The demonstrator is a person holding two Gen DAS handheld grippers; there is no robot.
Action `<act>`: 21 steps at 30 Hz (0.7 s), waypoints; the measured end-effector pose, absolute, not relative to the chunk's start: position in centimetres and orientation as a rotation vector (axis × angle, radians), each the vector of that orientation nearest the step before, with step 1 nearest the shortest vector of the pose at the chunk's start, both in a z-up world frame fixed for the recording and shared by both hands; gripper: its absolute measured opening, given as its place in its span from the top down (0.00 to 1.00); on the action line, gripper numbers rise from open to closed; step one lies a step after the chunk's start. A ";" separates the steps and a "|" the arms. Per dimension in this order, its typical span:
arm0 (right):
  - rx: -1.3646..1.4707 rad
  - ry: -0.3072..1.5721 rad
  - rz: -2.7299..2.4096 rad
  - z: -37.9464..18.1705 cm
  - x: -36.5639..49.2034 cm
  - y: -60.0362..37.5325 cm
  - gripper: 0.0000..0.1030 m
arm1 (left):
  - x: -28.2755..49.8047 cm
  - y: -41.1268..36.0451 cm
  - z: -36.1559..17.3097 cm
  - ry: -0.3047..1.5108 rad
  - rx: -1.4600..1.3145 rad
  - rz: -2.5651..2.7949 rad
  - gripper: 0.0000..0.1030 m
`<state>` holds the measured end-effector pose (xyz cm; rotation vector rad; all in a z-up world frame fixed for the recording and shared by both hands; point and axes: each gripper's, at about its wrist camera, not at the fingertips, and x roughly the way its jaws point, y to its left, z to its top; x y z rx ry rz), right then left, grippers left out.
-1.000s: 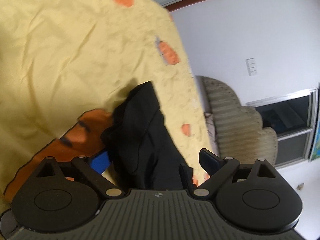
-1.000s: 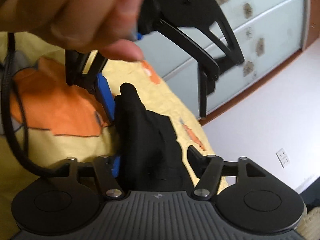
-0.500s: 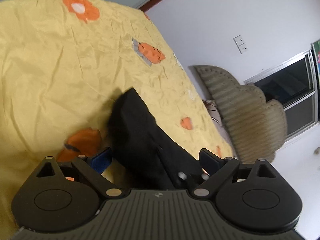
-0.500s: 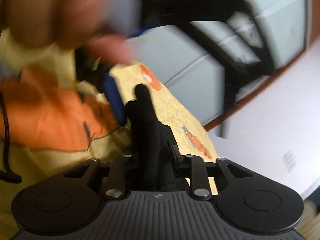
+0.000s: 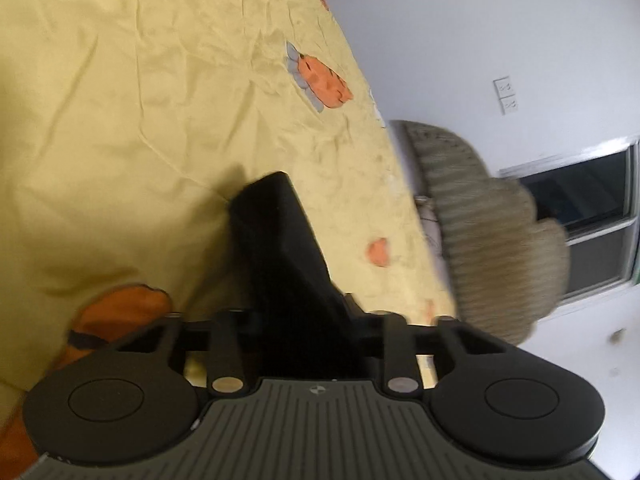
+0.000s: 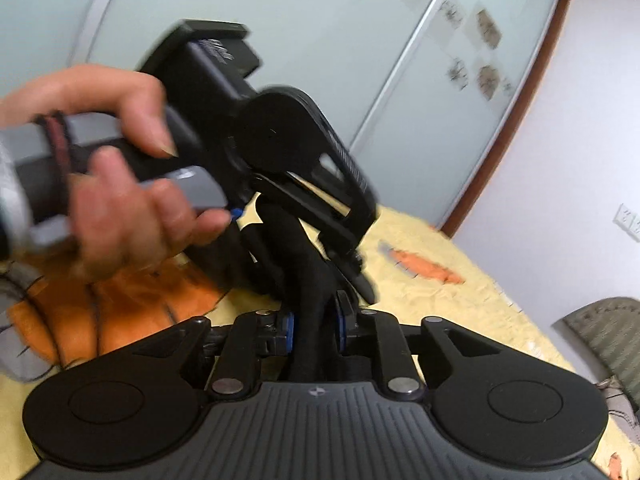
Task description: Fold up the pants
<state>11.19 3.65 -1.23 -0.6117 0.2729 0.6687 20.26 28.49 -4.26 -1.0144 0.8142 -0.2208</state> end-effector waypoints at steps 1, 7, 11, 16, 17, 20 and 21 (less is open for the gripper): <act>-0.589 0.282 0.698 -0.7 10.1 3.0 0.82 | 20.1 28.5 -4.1 0.809 -0.996 -0.219 0.75; -0.281 0.385 0.722 1.7 11.4 -2.2 0.82 | 18.9 27.1 -2.7 0.764 -0.840 -0.185 0.80; -0.234 0.447 0.711 1.2 13.4 -1.6 0.82 | 17.1 23.9 0.0 0.677 -0.584 -0.111 0.81; 0.159 0.519 0.829 2.8 15.3 -5.3 0.81 | 16.6 23.4 0.9 0.657 -0.562 -0.080 0.81; 0.133 0.508 0.777 2.9 15.3 -5.6 0.81 | 16.5 23.1 1.1 0.658 -0.545 -0.074 0.81; -0.067 0.522 0.607 2.3 15.8 -4.4 0.81 | 15.6 21.0 2.2 0.623 -0.453 -0.067 0.81; -0.031 0.541 0.643 2.0 16.2 -4.4 0.81 | 15.0 20.1 2.9 0.601 -0.429 -0.075 0.81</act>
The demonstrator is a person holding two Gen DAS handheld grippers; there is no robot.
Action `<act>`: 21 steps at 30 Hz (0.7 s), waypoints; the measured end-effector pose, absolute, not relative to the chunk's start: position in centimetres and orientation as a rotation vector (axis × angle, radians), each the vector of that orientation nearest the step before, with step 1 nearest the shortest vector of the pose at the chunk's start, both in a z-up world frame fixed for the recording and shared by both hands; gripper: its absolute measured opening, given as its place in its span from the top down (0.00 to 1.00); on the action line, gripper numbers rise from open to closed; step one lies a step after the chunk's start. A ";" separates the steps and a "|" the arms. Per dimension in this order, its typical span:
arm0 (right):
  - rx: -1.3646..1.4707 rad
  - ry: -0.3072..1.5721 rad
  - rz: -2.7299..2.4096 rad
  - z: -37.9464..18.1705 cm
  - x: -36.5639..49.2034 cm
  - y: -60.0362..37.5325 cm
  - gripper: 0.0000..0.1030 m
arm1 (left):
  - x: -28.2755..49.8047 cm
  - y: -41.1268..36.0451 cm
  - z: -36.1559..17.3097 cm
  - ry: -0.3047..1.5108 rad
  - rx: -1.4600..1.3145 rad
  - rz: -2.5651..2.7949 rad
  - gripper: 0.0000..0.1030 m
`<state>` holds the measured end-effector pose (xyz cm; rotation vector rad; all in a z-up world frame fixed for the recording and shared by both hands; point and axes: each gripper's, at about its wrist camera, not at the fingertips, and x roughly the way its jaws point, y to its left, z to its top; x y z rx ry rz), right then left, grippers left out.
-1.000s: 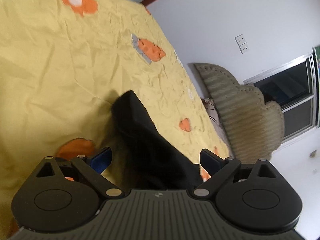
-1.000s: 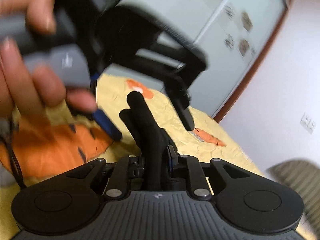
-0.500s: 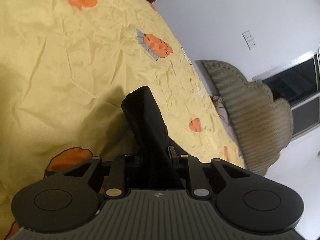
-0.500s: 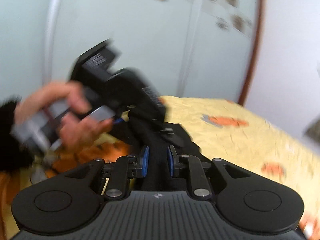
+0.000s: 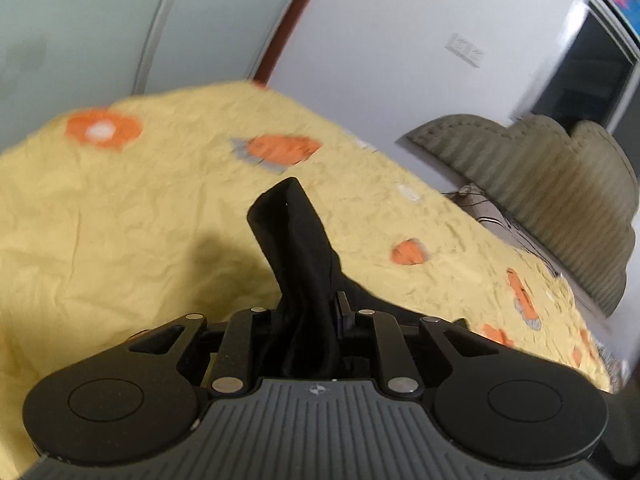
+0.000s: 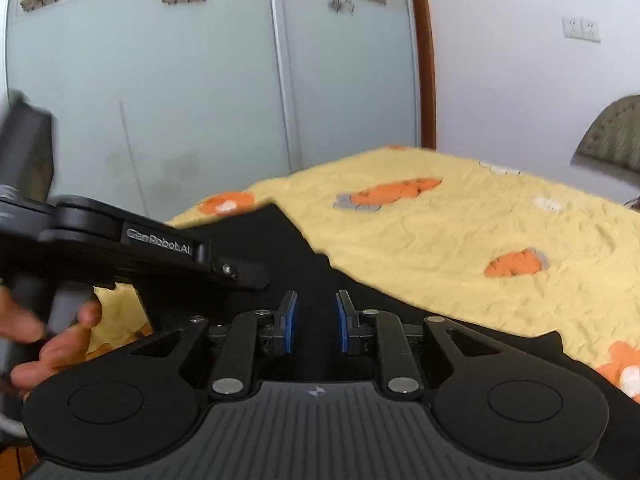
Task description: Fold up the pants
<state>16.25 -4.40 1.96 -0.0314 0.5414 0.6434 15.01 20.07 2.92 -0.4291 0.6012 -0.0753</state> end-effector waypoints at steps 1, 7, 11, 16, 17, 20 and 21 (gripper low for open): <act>0.018 0.561 0.682 1.7 16.5 -4.4 0.81 | 14.6 19.3 3.5 0.585 -0.414 -0.087 0.81; 0.154 0.503 0.706 2.3 15.2 -6.7 0.81 | 11.9 14.5 6.5 0.498 -0.304 -0.099 0.81; 0.212 0.457 0.668 3.2 13.2 -10.9 0.81 | 10.7 10.4 7.7 0.465 -0.279 -0.150 0.81; 0.279 0.428 0.588 4.0 11.9 -16.8 0.81 | 9.7 3.7 8.1 0.416 -0.203 -0.232 0.77; 0.291 0.426 0.566 4.0 11.5 -18.1 0.81 | 9.6 2.4 7.9 0.413 -0.184 -0.250 0.76; 0.316 0.420 0.505 3.8 10.5 -21.7 0.81 | 9.4 -1.8 7.5 0.413 -0.144 -0.313 0.70; 0.325 0.417 0.488 3.4 9.8 -23.1 0.81 | 9.4 -3.2 7.3 0.417 -0.135 -0.338 0.68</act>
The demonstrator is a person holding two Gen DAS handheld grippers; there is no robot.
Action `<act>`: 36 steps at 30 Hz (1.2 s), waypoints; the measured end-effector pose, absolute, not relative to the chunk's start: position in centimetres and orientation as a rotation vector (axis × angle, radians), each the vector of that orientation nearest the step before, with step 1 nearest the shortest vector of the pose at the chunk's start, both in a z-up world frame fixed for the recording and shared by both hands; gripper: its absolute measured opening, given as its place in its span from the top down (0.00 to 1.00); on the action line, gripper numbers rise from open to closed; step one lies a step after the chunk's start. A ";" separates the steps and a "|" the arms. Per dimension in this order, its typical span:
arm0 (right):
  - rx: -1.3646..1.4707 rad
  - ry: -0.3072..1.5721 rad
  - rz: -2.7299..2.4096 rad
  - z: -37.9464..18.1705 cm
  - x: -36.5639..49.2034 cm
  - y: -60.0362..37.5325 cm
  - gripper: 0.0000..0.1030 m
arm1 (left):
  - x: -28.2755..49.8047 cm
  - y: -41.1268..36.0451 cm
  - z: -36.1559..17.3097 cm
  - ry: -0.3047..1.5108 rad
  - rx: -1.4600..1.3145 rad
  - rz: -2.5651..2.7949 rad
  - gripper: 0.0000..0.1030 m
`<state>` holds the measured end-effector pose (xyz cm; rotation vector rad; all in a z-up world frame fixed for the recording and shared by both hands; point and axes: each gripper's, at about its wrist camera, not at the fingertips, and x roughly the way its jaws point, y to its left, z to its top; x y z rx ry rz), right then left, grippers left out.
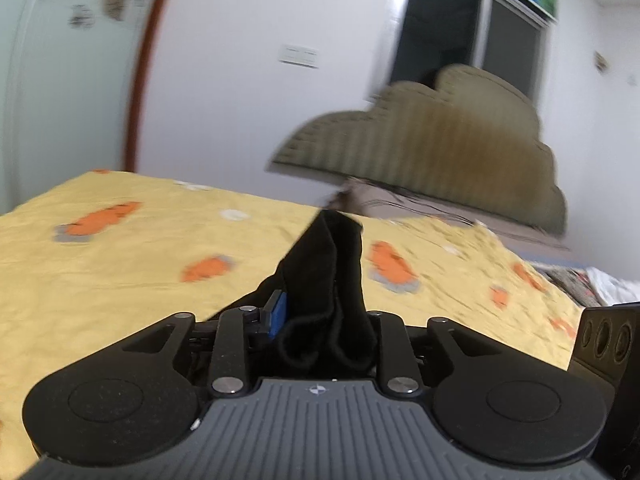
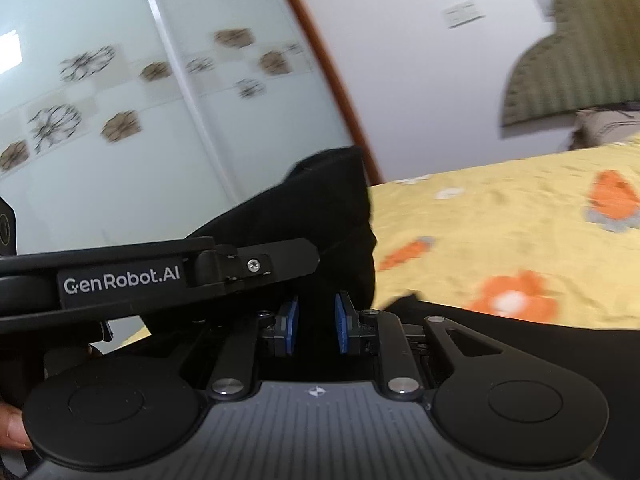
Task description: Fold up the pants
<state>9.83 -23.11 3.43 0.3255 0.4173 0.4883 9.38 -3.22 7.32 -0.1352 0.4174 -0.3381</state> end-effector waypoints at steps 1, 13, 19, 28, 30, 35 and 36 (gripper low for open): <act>0.335 0.416 0.474 3.3 9.5 -24.2 0.81 | 9.3 -4.5 7.0 0.422 -0.124 -0.362 0.67; 0.506 0.465 0.225 -1.4 6.1 -36.9 0.81 | 10.6 -16.8 1.9 0.534 -0.042 -0.577 0.65; 0.537 0.525 0.129 -3.4 6.0 -40.0 0.81 | 12.1 -19.7 -0.4 0.625 -0.044 -0.617 0.65; 0.390 0.546 -0.119 -3.4 4.3 -42.2 0.69 | 13.4 -16.7 -0.1 0.839 -0.245 -0.830 0.32; 0.345 0.513 -0.238 -2.7 3.7 -43.2 0.65 | 14.0 -14.5 0.6 0.855 -0.295 -0.836 0.30; 0.536 0.442 -0.038 -1.2 4.9 -45.5 0.60 | 16.9 -9.6 2.8 0.736 -0.137 -0.521 0.28; 0.574 0.449 0.022 -1.3 5.9 -45.5 0.60 | 17.7 -9.1 2.9 0.738 -0.101 -0.472 0.28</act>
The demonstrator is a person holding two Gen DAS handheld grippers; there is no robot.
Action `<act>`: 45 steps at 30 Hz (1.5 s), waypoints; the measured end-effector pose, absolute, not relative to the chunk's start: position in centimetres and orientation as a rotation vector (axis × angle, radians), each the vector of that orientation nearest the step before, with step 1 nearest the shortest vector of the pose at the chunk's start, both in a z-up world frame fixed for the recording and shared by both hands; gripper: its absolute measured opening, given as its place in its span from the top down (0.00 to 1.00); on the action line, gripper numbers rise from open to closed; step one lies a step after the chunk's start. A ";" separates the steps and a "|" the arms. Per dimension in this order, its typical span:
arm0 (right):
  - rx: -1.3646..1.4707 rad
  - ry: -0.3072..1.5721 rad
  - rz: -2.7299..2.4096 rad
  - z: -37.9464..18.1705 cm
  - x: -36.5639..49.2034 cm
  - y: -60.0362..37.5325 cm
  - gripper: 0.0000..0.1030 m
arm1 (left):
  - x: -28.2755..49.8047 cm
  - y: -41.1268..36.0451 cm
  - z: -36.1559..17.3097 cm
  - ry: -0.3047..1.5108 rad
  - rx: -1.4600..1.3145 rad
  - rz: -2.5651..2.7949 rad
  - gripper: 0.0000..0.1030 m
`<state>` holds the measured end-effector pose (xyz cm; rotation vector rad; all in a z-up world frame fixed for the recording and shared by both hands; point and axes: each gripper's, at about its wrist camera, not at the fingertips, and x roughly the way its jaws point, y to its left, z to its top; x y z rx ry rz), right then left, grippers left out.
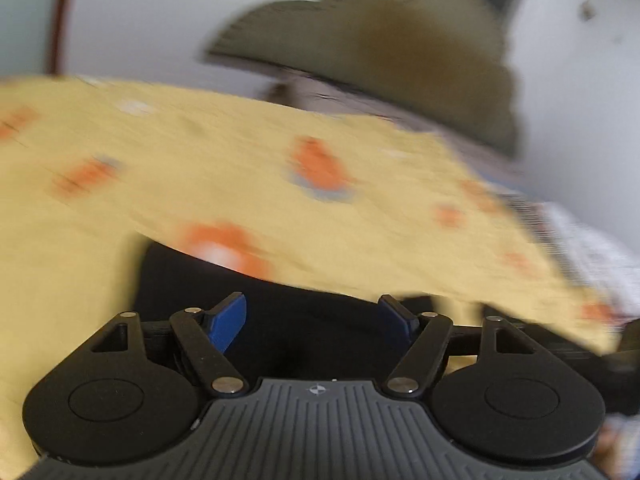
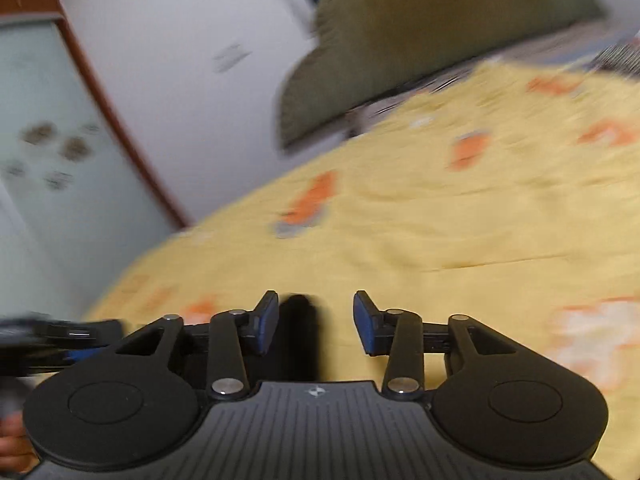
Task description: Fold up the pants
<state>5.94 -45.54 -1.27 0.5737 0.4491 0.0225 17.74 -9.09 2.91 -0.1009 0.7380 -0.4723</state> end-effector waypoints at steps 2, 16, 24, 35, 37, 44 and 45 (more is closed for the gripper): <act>0.628 0.482 0.103 -1.8 8.2 -45.3 0.60 | 19.5 -8.3 2.6 0.749 -0.042 -0.421 0.27; 0.462 0.604 0.032 -3.6 12.3 -43.6 0.88 | 23.2 -9.7 -2.5 0.796 0.086 -0.350 0.24; 0.269 0.536 -0.002 -0.2 6.1 -41.1 0.67 | 16.9 -8.0 -0.1 0.785 0.033 -0.484 0.20; 0.035 0.570 0.010 -0.5 3.1 -36.7 0.49 | 12.8 -7.1 -1.3 0.834 0.084 -0.516 0.18; 0.027 0.576 0.074 -0.5 2.6 -35.8 0.50 | 12.1 -7.1 -2.0 0.861 0.108 -0.535 0.18; 0.005 0.626 0.021 -1.6 2.3 -35.2 0.50 | 9.6 -4.0 -1.8 0.832 0.083 -0.466 0.17; 0.006 0.611 0.027 -1.2 1.9 -34.9 0.50 | 9.5 -3.2 -1.7 0.844 0.059 -0.453 0.17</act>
